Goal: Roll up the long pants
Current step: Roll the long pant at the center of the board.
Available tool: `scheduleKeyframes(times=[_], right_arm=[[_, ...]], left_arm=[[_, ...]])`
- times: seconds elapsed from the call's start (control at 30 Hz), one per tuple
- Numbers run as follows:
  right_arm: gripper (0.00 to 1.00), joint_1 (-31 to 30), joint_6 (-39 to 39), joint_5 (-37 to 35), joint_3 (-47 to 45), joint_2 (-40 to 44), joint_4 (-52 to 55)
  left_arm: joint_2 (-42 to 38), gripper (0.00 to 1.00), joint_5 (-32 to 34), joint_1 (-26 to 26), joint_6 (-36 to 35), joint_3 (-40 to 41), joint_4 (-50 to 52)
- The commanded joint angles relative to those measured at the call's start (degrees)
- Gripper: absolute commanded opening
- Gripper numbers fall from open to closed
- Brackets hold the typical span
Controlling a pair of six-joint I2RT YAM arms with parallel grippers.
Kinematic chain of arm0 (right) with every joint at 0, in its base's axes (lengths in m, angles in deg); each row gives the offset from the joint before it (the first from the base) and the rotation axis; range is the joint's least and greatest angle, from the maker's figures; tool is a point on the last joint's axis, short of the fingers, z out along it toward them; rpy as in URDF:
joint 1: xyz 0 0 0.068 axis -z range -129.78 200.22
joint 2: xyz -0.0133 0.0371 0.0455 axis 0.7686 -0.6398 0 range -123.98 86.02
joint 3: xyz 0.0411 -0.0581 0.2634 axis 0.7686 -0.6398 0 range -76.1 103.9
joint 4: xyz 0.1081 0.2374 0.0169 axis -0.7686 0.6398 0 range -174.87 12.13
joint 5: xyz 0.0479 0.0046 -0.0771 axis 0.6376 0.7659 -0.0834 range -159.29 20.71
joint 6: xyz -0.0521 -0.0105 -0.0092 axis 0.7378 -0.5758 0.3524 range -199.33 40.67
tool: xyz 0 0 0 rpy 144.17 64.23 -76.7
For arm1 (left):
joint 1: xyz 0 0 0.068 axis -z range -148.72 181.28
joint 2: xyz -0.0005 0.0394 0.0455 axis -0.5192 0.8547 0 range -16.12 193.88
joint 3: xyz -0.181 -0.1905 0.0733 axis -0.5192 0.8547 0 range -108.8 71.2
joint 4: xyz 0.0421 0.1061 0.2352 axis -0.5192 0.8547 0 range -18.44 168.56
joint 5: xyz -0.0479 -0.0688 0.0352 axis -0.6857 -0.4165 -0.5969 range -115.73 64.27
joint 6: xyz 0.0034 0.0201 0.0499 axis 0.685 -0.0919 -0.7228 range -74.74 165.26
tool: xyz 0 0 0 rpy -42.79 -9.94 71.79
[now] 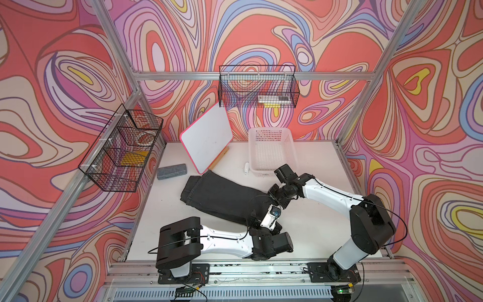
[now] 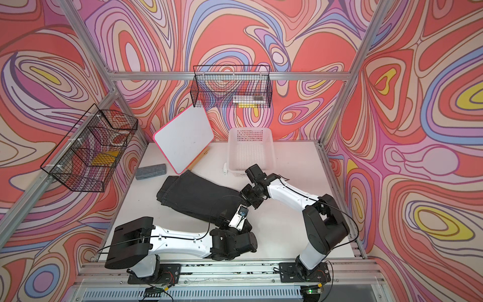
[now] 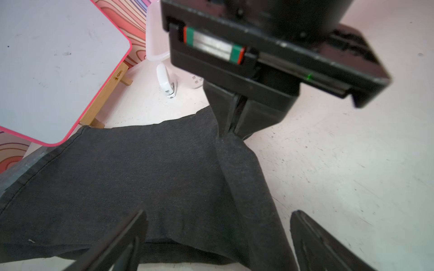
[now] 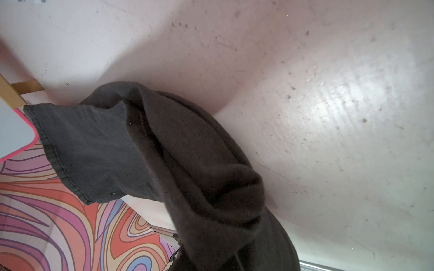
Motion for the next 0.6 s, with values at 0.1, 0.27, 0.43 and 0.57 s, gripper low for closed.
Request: scheduleKeyframes(times=[0.1, 0.27, 0.43, 0.57], right_arm=[[0.0, 0.35, -1.48, 2.83, 0.83, 2.94, -0.9], [0.0, 0.35, -1.92, 3.85, 0.22, 4.63, -0.85], [0.0, 0.35, -1.3, 4.69, -0.08, 5.44, -0.39], [0.0, 0.91, 0.08, 5.22, -0.77, 5.52, -0.94]], left_arm=[[4.73, 0.99, -1.6, -0.53, 2.48, -2.91, 4.41], [6.05, 0.96, -4.96, -1.4, -0.23, -1.48, -0.45], [4.59, 0.65, -7.92, -4.91, 4.02, 0.74, 1.2], [-2.32, 0.02, -18.06, -7.36, -6.52, 8.82, -13.33]])
